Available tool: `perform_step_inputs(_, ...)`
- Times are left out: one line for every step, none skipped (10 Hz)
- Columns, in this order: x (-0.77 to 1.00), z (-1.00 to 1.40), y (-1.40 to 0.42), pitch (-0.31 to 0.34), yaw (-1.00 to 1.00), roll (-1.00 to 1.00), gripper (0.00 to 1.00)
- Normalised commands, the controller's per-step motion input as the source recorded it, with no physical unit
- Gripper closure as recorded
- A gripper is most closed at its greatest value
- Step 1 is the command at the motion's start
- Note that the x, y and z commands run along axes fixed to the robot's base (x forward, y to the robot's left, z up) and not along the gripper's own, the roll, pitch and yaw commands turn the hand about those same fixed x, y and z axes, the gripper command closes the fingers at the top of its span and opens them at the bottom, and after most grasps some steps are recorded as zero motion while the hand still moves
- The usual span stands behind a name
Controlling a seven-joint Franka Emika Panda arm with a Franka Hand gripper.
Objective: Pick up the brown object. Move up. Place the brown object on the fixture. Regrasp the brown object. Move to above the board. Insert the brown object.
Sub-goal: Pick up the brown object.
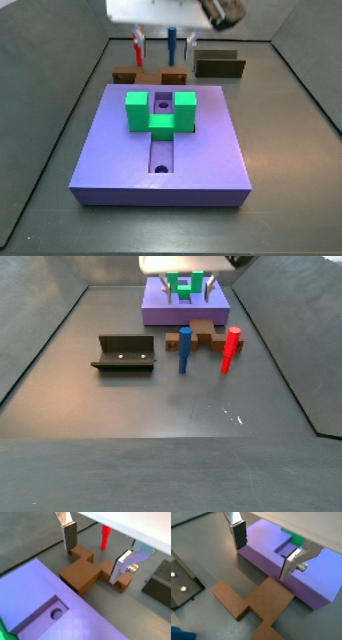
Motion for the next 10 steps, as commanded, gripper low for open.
perform_step_inputs(-0.13,-0.54,-0.07,-0.077,0.00,0.23,0.00)
perform_step_inputs(0.00,-0.67,-0.07,-0.016,-0.05,0.13,0.00)
perform_step_inputs(-0.12,-0.44,-0.02,-0.069,0.00,0.10,0.00)
perform_step_inputs(-0.14,0.00,0.00,0.000,0.00,0.00,0.00)
perform_step_inputs(-0.08,-0.01,0.00,-0.093,-0.03,0.00,0.00)
perform_step_inputs(-0.05,0.00,-0.03,-0.150,-0.03,0.03,0.00)
perform_step_inputs(-0.09,0.00,-0.02,-0.119,-0.03,0.06,0.00)
perform_step_inputs(-0.11,-0.15,-0.01,-0.197,-0.01,0.04,0.00)
perform_step_inputs(-0.19,-0.22,0.00,-0.270,0.00,0.04,0.00)
perform_step_inputs(-0.21,-0.17,0.00,-0.306,0.00,0.03,0.00)
